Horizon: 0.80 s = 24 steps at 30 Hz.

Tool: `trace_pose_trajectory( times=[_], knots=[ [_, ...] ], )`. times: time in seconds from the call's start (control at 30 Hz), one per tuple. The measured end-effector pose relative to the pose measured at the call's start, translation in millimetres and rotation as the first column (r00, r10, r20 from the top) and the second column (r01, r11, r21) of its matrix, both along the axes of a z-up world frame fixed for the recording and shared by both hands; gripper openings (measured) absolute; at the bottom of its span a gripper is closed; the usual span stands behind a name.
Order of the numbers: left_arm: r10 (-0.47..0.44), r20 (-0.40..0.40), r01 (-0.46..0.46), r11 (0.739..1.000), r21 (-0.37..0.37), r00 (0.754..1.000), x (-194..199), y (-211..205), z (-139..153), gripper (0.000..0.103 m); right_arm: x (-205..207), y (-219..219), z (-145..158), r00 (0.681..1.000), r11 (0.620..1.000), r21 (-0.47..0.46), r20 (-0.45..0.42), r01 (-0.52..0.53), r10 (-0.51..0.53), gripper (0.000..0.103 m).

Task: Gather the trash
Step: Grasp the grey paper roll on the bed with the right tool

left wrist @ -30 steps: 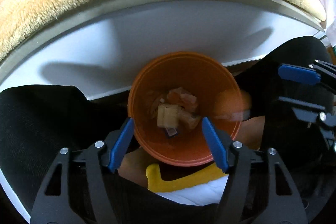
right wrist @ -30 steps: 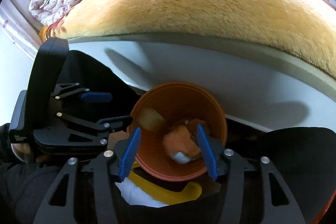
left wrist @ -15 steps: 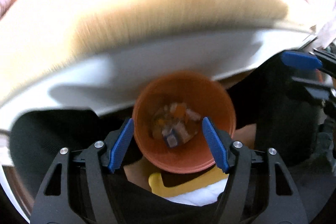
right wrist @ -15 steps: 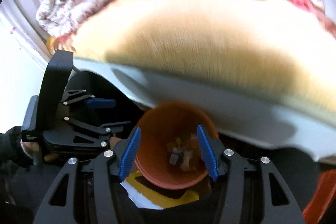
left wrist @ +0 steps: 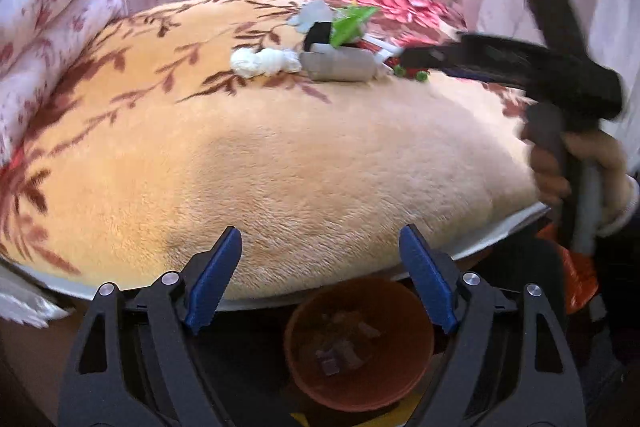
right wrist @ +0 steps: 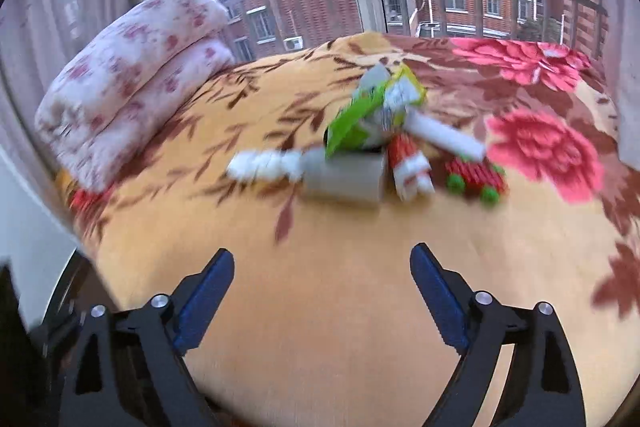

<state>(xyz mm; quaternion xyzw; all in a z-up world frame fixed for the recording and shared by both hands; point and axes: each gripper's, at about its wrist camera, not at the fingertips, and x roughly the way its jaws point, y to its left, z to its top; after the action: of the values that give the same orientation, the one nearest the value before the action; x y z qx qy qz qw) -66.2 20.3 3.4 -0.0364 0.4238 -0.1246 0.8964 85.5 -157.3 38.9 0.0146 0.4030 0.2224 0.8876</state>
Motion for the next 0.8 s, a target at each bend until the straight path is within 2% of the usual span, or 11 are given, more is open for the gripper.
trace_pose_trajectory(
  times=[0.1, 0.23, 0.37, 0.47, 0.67, 0.8],
  knots=[
    [0.01, -0.01, -0.01, 1.0, -0.028, 1.0, 2.9, 7.8, -4.0, 0.079, 38.6, 15.2, -11.6, 0.999, 1.0, -0.014, -0.039, 0.024, -0.025, 0.09],
    [0.022, -0.014, -0.022, 0.999, -0.041, 1.0, 5.0, 17.9, -9.4, 0.079, 67.4, 26.6, -28.1, 0.995, 0.999, -0.019, -0.088, 0.049, -0.05, 0.09],
    [0.036, -0.017, -0.037, 0.997, -0.065, 0.999, 10.1, 29.8, -13.9, 0.079, 78.9, 38.1, -37.9, 0.994, 0.996, -0.054, -0.083, 0.073, -0.077, 0.09],
    [0.039, -0.019, -0.04, 0.995, -0.096, 0.999, 13.1, 37.8, -18.7, 0.079, 92.0, 46.9, -45.8, 0.99, 0.995, -0.058, -0.107, 0.087, -0.092, 0.09],
    [0.038, -0.024, -0.041, 0.99, -0.132, 0.999, 13.1, 44.8, -22.2, 0.079, 115.1, 60.5, -61.5, 0.979, 0.984, -0.122, -0.141, 0.132, -0.149, 0.089],
    [0.04, -0.021, -0.043, 0.991, -0.129, 0.999, 12.3, 44.8, -22.7, 0.079, 127.4, 61.4, -73.7, 0.965, 0.975, -0.15, -0.183, 0.163, -0.19, 0.08]
  ],
)
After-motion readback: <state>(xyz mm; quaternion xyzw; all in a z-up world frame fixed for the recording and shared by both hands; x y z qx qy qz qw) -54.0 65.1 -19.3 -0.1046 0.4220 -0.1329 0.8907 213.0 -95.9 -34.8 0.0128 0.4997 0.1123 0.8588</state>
